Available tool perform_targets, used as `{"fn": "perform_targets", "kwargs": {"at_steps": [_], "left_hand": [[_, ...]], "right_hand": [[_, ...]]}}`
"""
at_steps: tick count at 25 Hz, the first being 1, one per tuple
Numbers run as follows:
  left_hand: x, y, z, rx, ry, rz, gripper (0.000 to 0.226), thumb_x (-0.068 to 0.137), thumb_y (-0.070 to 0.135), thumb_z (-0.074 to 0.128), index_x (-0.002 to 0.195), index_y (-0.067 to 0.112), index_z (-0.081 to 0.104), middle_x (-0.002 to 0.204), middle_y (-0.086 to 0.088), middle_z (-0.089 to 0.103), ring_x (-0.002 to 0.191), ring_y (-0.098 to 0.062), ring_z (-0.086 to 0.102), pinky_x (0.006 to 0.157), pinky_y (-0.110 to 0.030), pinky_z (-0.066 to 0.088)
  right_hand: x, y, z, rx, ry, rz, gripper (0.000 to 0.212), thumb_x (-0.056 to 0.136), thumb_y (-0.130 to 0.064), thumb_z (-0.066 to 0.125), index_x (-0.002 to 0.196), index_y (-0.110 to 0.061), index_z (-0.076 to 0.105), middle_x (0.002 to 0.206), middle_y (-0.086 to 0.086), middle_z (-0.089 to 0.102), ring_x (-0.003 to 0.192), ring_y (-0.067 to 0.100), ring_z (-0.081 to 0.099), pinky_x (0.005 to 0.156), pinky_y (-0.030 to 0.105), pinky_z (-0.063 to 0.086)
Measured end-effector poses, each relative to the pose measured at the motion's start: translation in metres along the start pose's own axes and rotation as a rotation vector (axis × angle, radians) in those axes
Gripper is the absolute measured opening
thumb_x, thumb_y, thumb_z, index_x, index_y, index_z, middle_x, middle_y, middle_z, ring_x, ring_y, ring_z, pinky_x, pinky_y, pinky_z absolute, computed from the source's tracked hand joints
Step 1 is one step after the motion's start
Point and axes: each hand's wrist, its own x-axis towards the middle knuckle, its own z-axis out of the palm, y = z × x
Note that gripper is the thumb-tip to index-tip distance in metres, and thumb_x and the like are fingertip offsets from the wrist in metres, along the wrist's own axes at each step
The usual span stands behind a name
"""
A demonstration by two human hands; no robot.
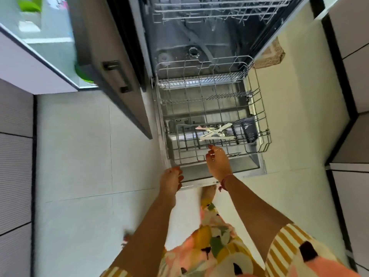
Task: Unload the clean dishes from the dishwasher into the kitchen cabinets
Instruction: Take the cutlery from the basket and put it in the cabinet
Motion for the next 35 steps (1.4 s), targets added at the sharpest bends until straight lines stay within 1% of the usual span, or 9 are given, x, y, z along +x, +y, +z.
{"fn": "perform_targets", "kwargs": {"at_steps": [4,7,9,11,14,19,23,30,35], "left_hand": [[0.044,0.011,0.090,0.318,0.044,0.135,0.017,0.095,0.019,0.048,0.101,0.013,0.063,0.087,-0.002,0.059,0.080,-0.016,0.054,0.070,-0.027,0.042],[0.086,0.016,0.128,0.649,0.044,0.333,0.026,0.095,0.014,0.050,0.119,0.008,0.059,0.110,-0.005,0.063,0.085,-0.013,0.057,0.067,-0.016,0.043],[0.121,0.014,0.137,0.955,0.077,0.487,0.037,0.094,0.015,0.053,0.130,0.007,0.051,0.127,-0.010,0.054,0.107,-0.020,0.054,0.085,-0.023,0.048],[0.165,0.012,0.148,1.259,0.102,0.628,0.046,0.093,0.017,0.052,0.137,0.008,0.043,0.135,-0.013,0.047,0.123,-0.025,0.045,0.100,-0.035,0.043],[0.216,0.013,0.170,1.516,0.087,0.792,0.058,0.093,0.018,0.050,0.146,0.009,0.029,0.149,-0.010,0.033,0.138,-0.026,0.029,0.109,-0.040,0.032],[0.262,-0.004,0.188,1.700,0.156,0.902,0.072,0.092,0.031,0.055,0.149,0.006,0.020,0.150,-0.012,0.028,0.138,-0.028,0.027,0.110,-0.042,0.030],[0.274,-0.007,0.193,1.797,0.357,0.997,0.062,0.088,0.035,0.059,0.140,0.008,0.038,0.135,-0.009,0.045,0.119,-0.025,0.045,0.097,-0.037,0.041],[0.270,0.015,0.198,1.943,0.328,1.022,0.031,0.095,0.019,0.046,0.124,0.008,0.044,0.121,-0.009,0.044,0.110,-0.025,0.044,0.097,-0.039,0.037],[0.272,-0.002,0.189,1.969,0.281,1.066,0.028,0.095,0.017,0.043,0.121,0.010,0.044,0.121,-0.008,0.046,0.114,-0.024,0.045,0.100,-0.041,0.037]], "right_hand": [[0.064,0.032,-0.036,-0.304,-0.088,-0.075,0.037,0.096,-0.013,0.047,0.133,-0.012,0.050,0.129,0.012,0.052,0.119,0.029,0.051,0.101,0.041,0.045],[0.111,0.048,-0.041,-0.535,-0.165,-0.127,0.047,0.095,-0.014,0.044,0.142,-0.016,0.039,0.140,0.011,0.042,0.127,0.032,0.041,0.103,0.047,0.042],[0.141,0.056,-0.035,-0.675,-0.201,-0.186,0.051,0.094,-0.011,0.042,0.145,-0.014,0.033,0.145,0.009,0.037,0.132,0.032,0.035,0.105,0.048,0.039],[0.173,0.069,-0.023,-0.783,-0.216,-0.249,0.057,0.093,-0.007,0.042,0.147,-0.015,0.029,0.148,0.007,0.034,0.135,0.031,0.032,0.108,0.048,0.035],[0.210,0.087,-0.004,-0.930,-0.262,-0.363,0.060,0.093,-0.010,0.046,0.149,-0.015,0.024,0.152,0.006,0.029,0.137,0.029,0.029,0.109,0.046,0.030],[0.232,0.109,0.012,-1.034,-0.227,-0.533,0.064,0.092,-0.025,0.051,0.148,-0.010,0.023,0.150,0.008,0.032,0.133,0.028,0.034,0.106,0.044,0.032],[0.236,0.117,0.015,-1.116,-0.193,-0.596,0.055,0.097,-0.020,0.038,0.147,-0.005,0.023,0.145,0.014,0.035,0.127,0.030,0.039,0.103,0.042,0.035],[0.234,0.106,0.014,-1.148,-0.141,-0.613,0.052,0.089,-0.017,0.017,0.133,-0.007,0.042,0.121,0.012,0.049,0.106,0.026,0.049,0.089,0.038,0.041],[0.223,0.117,0.020,-1.157,-0.072,-0.510,0.033,0.097,-0.016,0.032,0.127,-0.010,0.044,0.124,0.010,0.046,0.110,0.025,0.045,0.093,0.039,0.038]]}}
